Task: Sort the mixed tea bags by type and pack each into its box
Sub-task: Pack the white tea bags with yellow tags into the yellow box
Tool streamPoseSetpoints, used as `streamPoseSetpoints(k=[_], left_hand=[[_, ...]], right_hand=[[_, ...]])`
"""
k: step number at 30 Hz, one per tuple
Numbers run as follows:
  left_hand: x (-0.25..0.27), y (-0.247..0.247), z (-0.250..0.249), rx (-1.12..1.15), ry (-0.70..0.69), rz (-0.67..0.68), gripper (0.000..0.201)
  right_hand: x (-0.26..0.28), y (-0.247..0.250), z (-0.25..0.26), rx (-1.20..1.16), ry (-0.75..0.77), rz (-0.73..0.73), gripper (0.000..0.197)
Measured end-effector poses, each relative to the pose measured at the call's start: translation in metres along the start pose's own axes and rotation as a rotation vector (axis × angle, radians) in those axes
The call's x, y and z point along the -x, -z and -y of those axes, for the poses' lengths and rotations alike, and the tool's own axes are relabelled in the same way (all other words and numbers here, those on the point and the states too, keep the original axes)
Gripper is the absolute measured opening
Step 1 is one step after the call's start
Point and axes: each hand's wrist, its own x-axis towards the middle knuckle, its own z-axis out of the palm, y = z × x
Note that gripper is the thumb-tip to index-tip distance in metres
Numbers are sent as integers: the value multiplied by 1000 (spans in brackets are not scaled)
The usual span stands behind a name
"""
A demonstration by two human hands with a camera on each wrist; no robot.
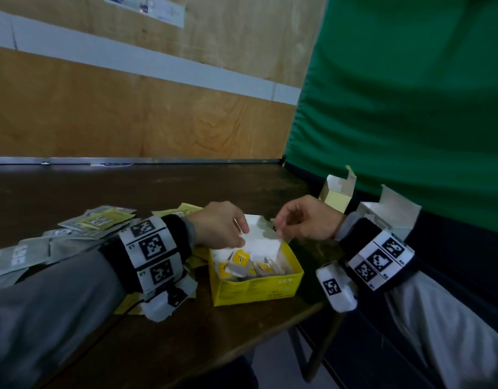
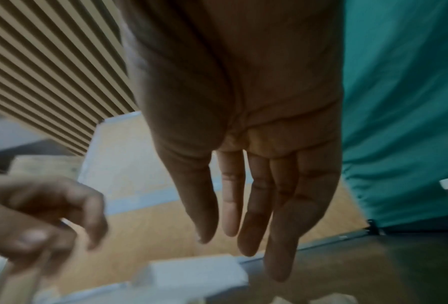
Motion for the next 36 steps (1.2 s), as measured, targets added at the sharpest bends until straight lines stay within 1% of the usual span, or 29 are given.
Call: streamPoseSetpoints(k=[1,4,5,6,7,9,10,11,13,14,17,18,20,22,25,27,29,32,34,36], left_hand=[[0,5,3,4,-10,-40,20],[2,22,13,185,-2,-108,14],[3,25,15,215,4,-125,11],[2,25,19,200,11,-136,11],[2,25,22,136,12,-132,13],[1,18,27,-98,-16,-52,31],[1,12,28,-188,-38,14,39],[1,6,29,-241,-63,76,44],[0,-4,30,-290,-101,141,45],[-1,-7,32,-291,-116,136,43],[-3,-11,36,-246,-163,88,36],[-5,-12,37,-242,-168,94,36],[-8,-13,39,-264,-159,110,38],[-10,-14,40,-296,-148,109,39],[-11,-12,36,-275,-122,100,39],[-12,-8,29,-229,-90,56,36],[-14,-3,20,-146,-67,-1,34],[-18,4,3,57,-63,-106,37],[-20,4,-6,201,-71,-163,48],[-23,1,-13,326,-58,-151,62]], right_hand=[[-5,3,-6,31,-21,-17,12],[-27,8,-30,161,-149,-39,7],[-36,8,-38,230,-204,-18,12],[-45,5,-45,304,-245,32,23],[-53,1,-52,363,-268,105,38],[-66,-8,-58,401,-278,237,63],[-71,-12,-61,365,-290,276,69],[-75,-14,-64,337,-295,303,71],[-80,-13,-68,330,-295,322,68],[-81,-12,-70,343,-290,305,61],[-80,-11,-77,301,-247,179,14],[-77,-12,-77,293,-244,157,6],[-75,-10,-82,288,-254,120,15],[-70,-7,-84,182,-239,74,19],[-57,3,-81,-253,-195,-117,17],[-46,12,-68,-467,-173,-198,16],[-35,19,-54,-674,-173,-195,17],[-17,21,-29,-900,-139,-120,15],[-6,17,-12,-962,-115,-57,15],[0,10,0,-1008,-96,-6,22]])
